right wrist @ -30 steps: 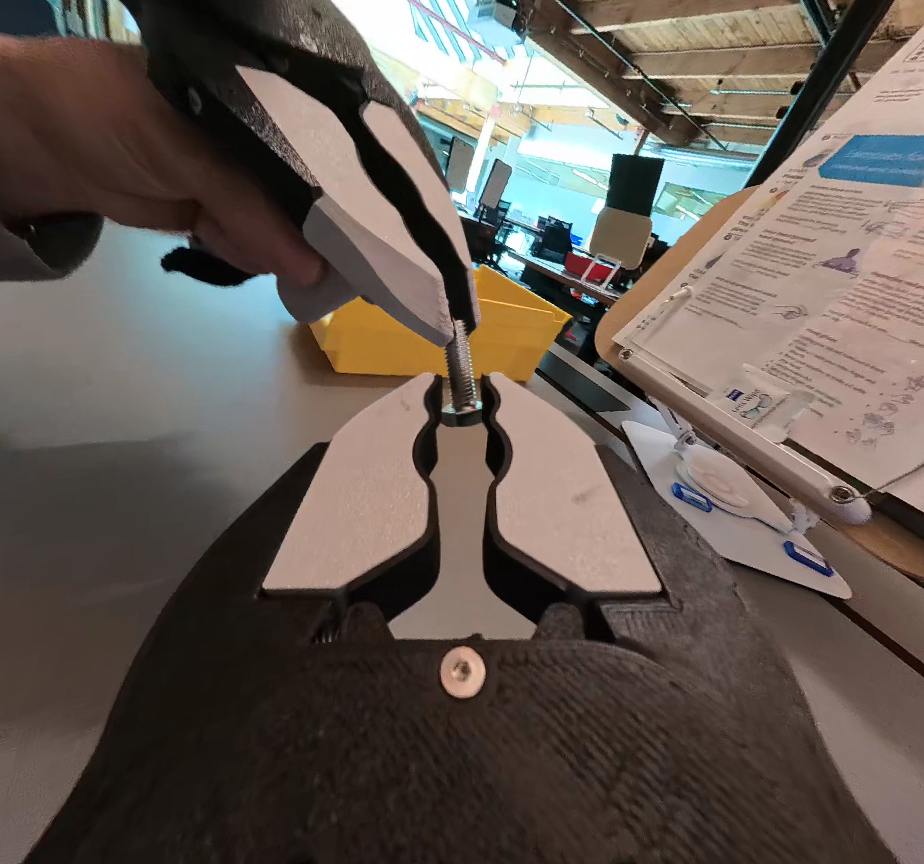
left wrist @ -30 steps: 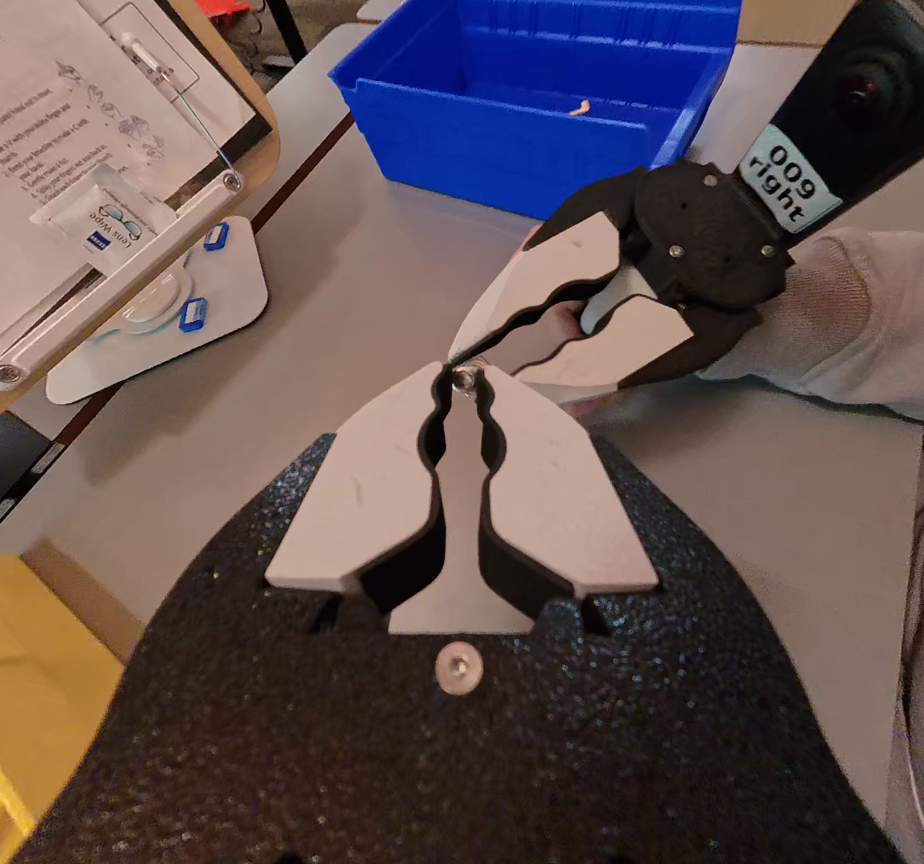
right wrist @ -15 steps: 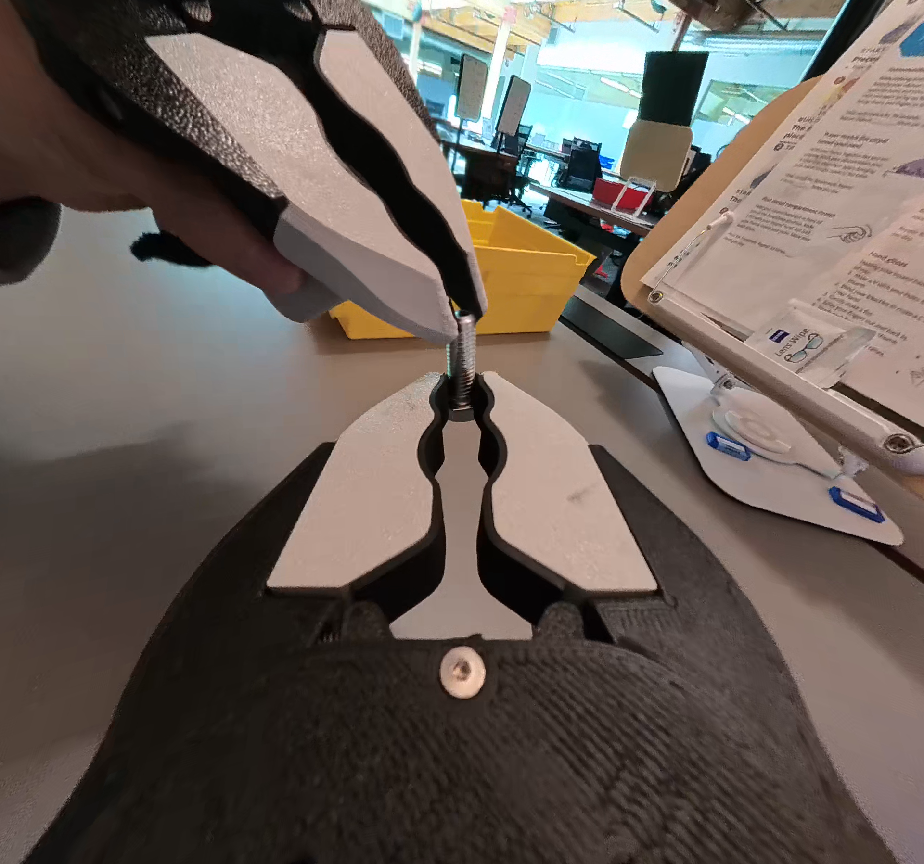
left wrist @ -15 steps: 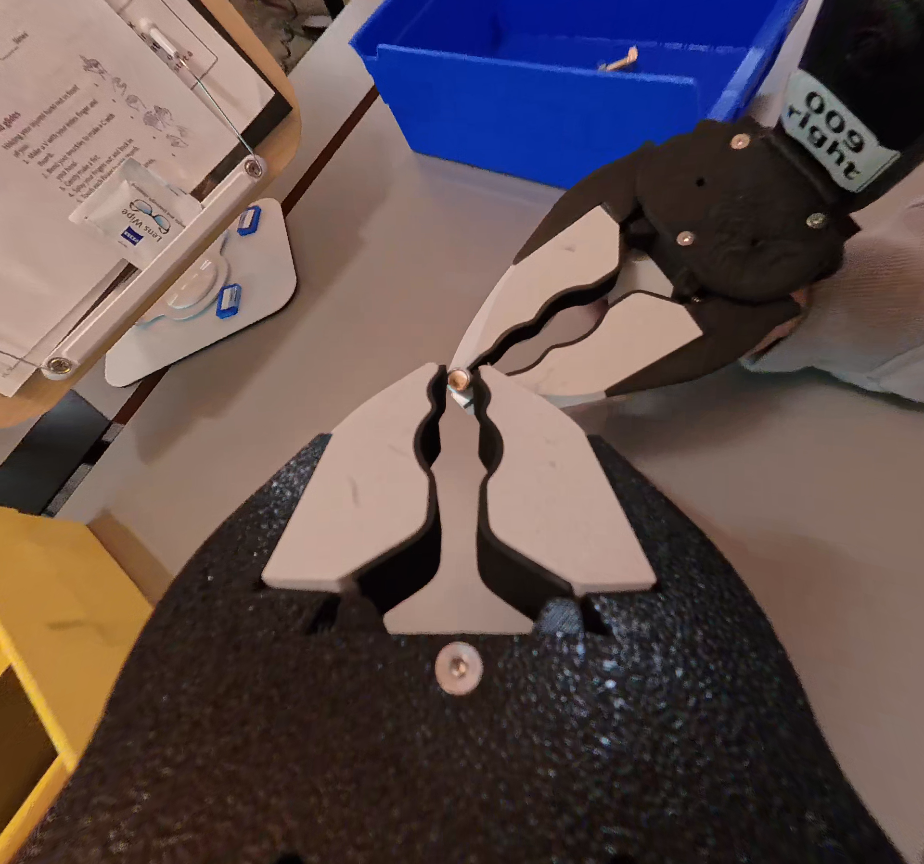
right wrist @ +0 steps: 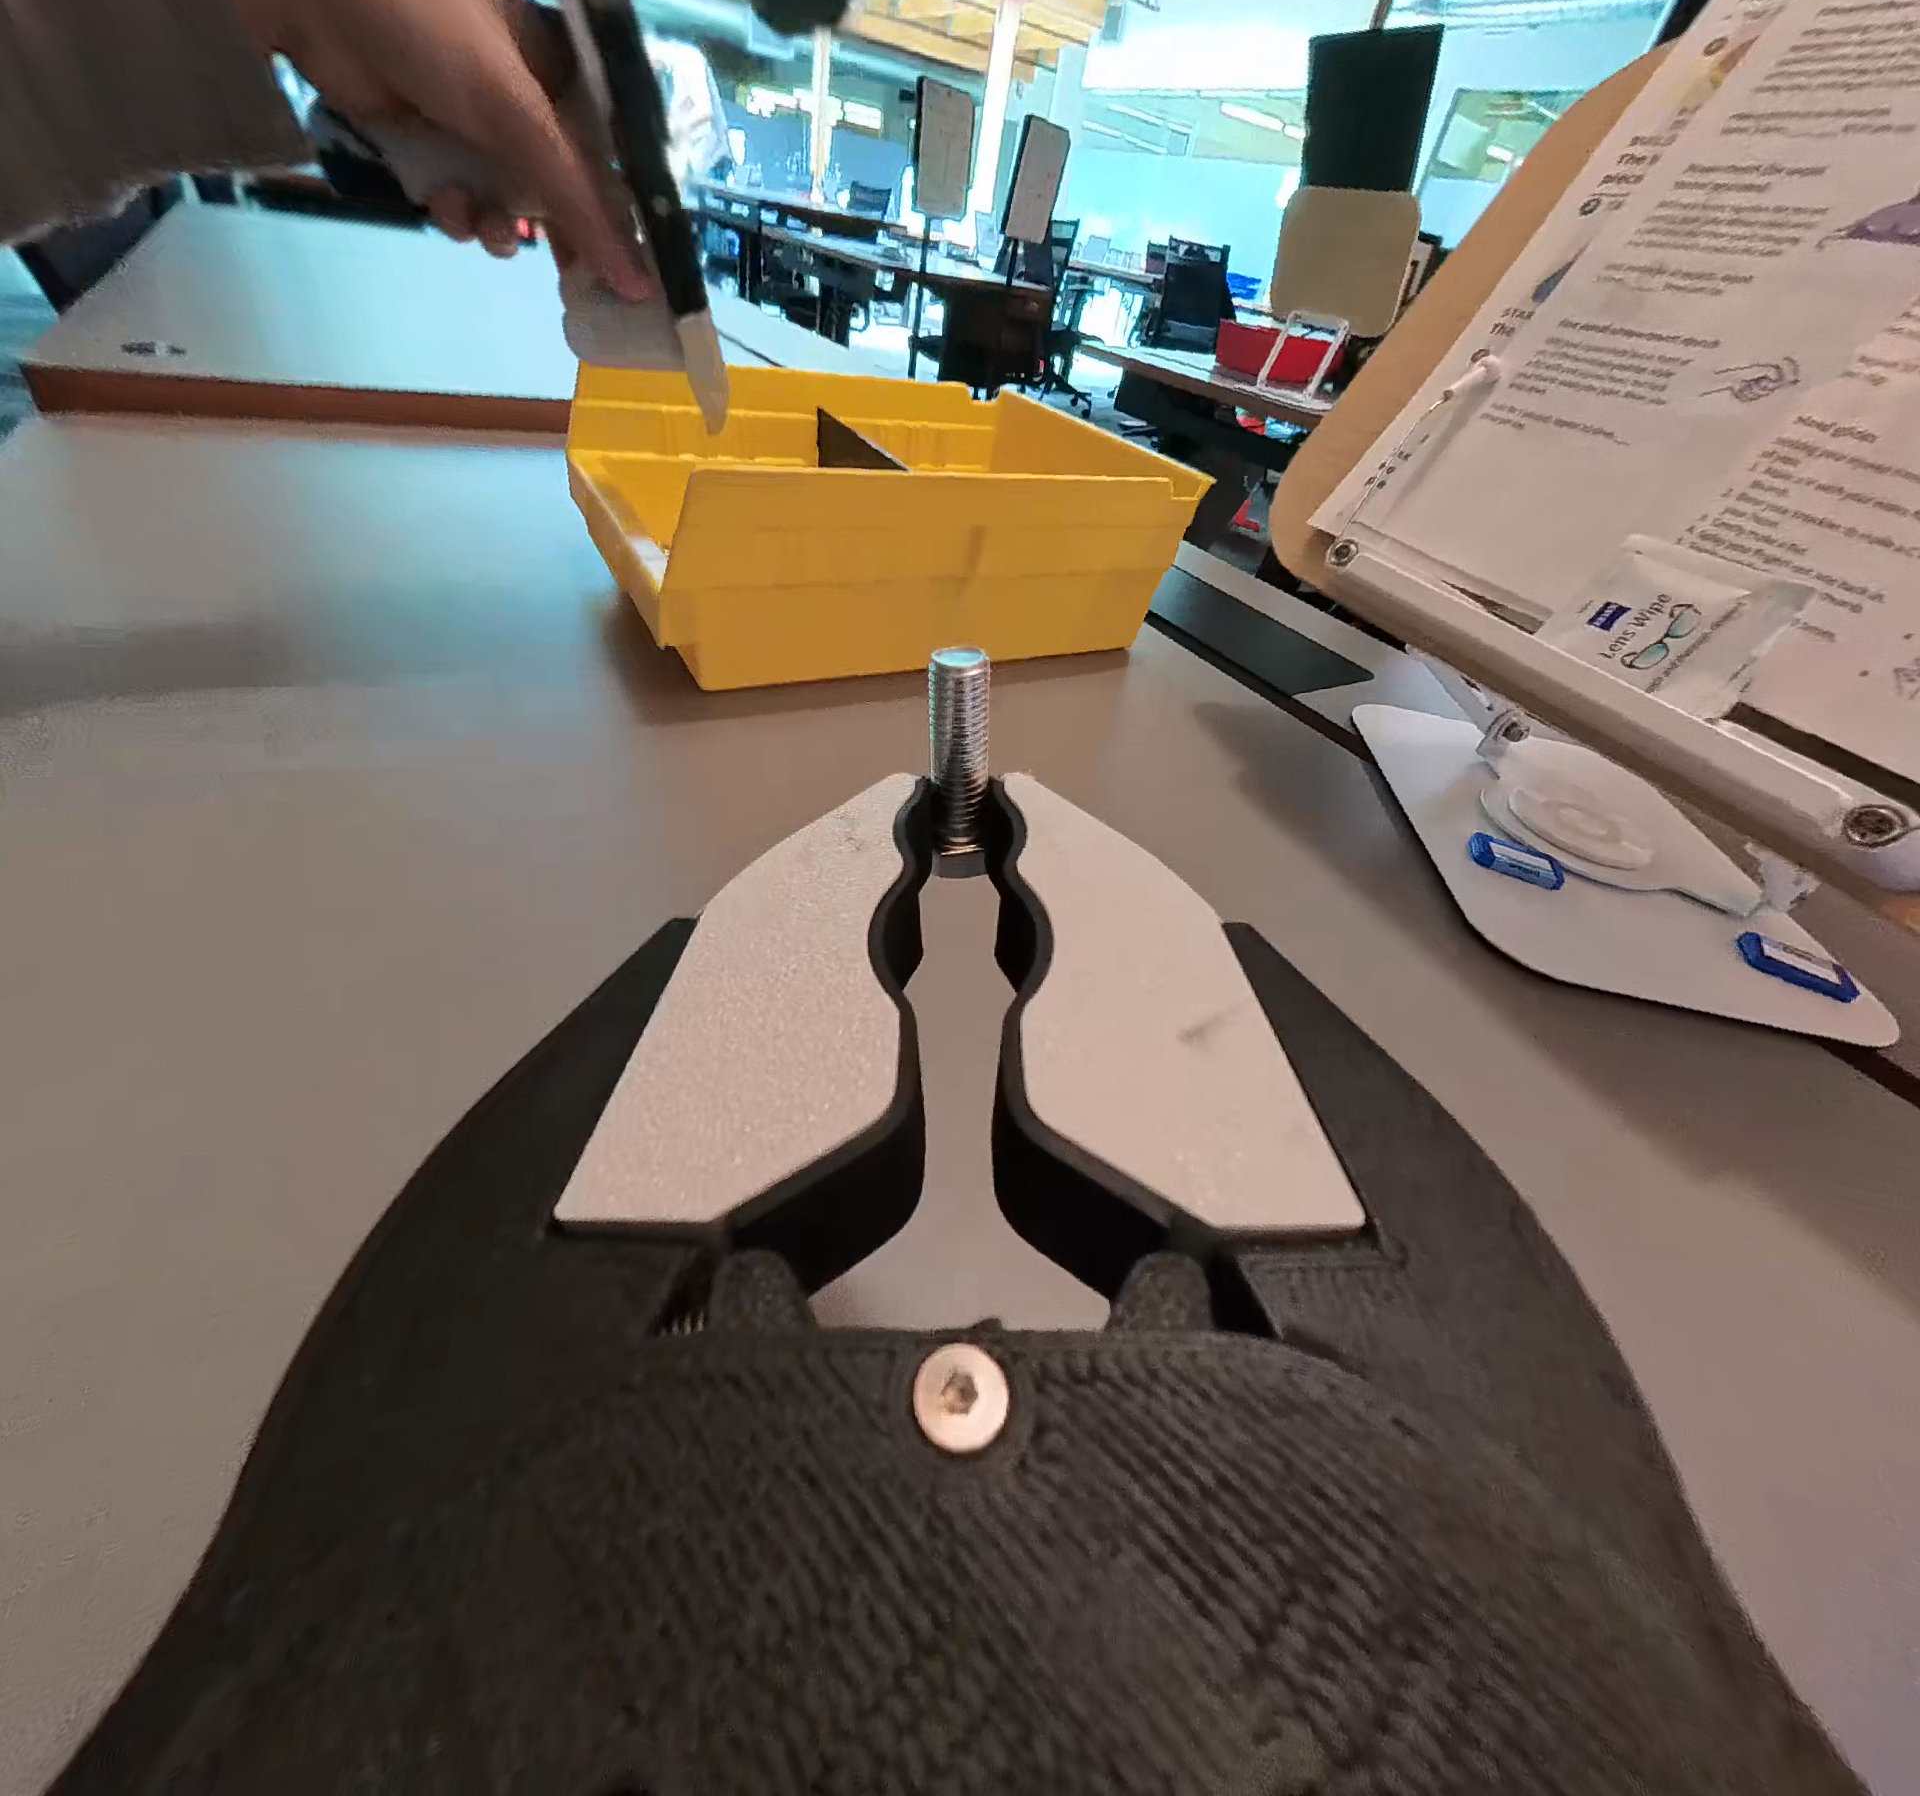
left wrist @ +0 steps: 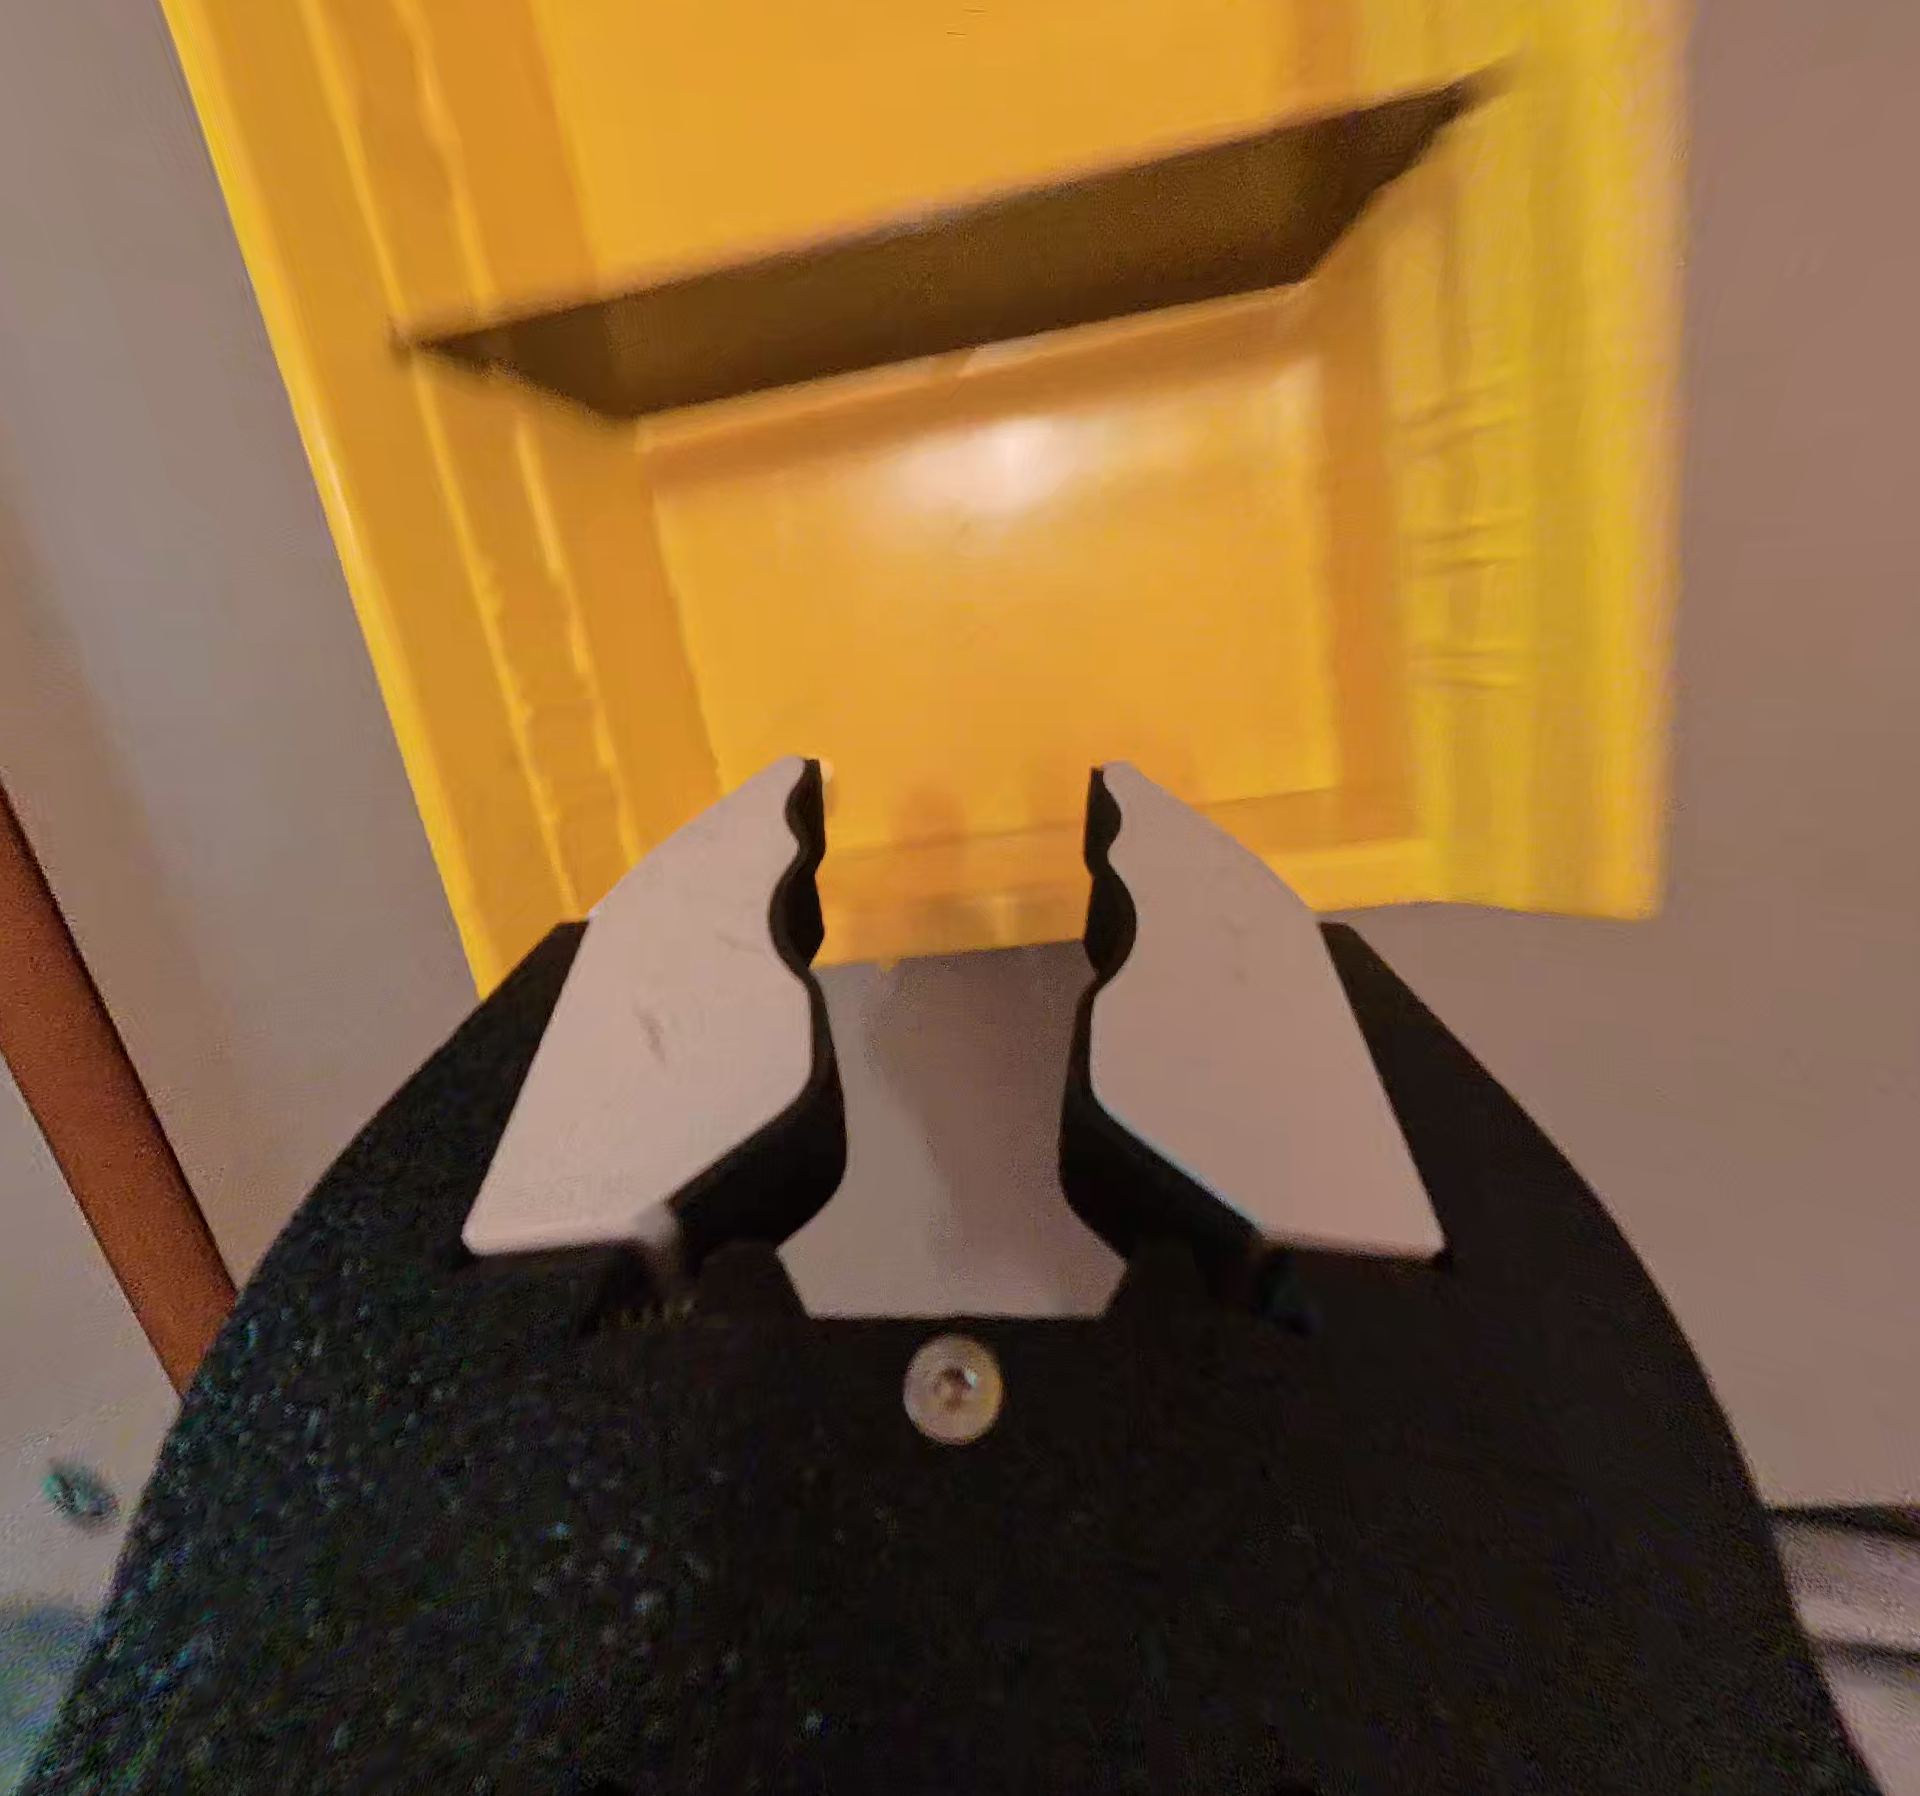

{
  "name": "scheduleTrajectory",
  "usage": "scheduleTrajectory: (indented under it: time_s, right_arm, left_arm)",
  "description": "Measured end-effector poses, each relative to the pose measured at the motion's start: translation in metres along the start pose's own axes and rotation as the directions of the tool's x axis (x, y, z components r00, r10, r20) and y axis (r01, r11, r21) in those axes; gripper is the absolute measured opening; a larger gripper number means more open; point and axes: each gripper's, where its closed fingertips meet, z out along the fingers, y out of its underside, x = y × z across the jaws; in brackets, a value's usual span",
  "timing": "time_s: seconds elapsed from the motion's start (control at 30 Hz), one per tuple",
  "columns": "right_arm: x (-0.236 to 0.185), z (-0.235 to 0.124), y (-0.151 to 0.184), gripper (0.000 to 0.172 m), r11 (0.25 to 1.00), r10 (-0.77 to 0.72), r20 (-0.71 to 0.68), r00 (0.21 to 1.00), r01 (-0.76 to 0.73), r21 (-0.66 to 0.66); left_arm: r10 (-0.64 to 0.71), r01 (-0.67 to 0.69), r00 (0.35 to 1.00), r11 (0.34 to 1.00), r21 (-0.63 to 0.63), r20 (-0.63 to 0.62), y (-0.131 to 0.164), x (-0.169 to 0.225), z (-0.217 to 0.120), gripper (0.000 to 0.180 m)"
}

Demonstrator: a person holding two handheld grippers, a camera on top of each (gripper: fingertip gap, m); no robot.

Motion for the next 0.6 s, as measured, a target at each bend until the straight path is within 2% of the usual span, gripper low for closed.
scheduleTrajectory:
  time_s: [0.03, 0.1, 0.2, 0.53, 0.6]
  right_arm:
    - [-0.002, 0.001, 0.002, 0.009, 1.0, -0.017, 0.005, 1.0, 0.018, -0.015]
    - [-0.004, 0.002, 0.004, 0.009, 0.999, -0.041, 0.009, 0.999, 0.041, -0.027]
    - [-0.006, 0.002, 0.004, 0.009, 0.999, -0.042, 0.019, 0.999, 0.043, -0.032]
    - [-0.007, -0.001, 0.001, 0.009, 1.0, -0.004, 0.045, 0.999, 0.005, -0.019]
    - [-0.008, -0.001, 0.0, 0.009, 1.0, -0.002, 0.048, 0.999, 0.002, -0.015]
  left_arm:
    - [-0.067, 0.065, 0.998, 0.993, -0.098, -0.016, 0.011, -0.009, 0.014, 0.047]
    - [-0.191, 0.176, 0.981, 0.957, -0.233, -0.045, 0.025, -0.016, 0.034, 0.048]
    - [-0.266, 0.271, 0.962, 0.917, -0.294, 0.059, 0.033, -0.036, 0.052, 0.048]
    - [-0.275, 0.338, 0.94, 0.832, -0.44, 0.203, 0.037, -0.043, 0.073, 0.044]
    - [-0.284, 0.347, 0.938, 0.803, -0.485, 0.201, 0.041, -0.041, 0.078, 0.043]
